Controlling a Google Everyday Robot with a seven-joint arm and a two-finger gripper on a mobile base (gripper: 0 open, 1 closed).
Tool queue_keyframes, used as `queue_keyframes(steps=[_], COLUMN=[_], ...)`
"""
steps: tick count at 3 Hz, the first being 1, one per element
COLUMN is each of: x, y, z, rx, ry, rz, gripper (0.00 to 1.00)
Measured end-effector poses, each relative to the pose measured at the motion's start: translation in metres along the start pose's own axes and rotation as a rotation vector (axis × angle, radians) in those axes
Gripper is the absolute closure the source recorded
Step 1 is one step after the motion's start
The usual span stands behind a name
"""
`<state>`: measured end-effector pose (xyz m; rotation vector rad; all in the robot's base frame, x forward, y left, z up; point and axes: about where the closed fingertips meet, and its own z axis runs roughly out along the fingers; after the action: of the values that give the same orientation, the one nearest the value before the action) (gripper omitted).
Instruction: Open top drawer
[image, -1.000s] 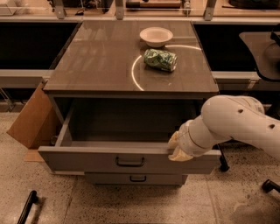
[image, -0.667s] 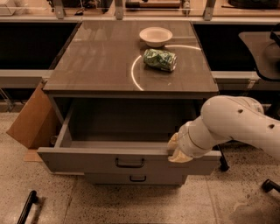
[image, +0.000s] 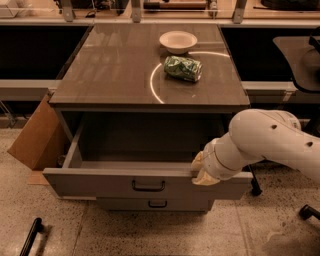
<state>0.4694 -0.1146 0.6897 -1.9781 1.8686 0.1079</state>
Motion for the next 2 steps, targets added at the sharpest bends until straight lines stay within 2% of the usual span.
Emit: queue_keyframes(steps=[2], x=[-0.0015], y=[0.0005], z=[-0.0010], rx=[0.001], ry=[0.002], rz=[-0.004], gripper=[0.12])
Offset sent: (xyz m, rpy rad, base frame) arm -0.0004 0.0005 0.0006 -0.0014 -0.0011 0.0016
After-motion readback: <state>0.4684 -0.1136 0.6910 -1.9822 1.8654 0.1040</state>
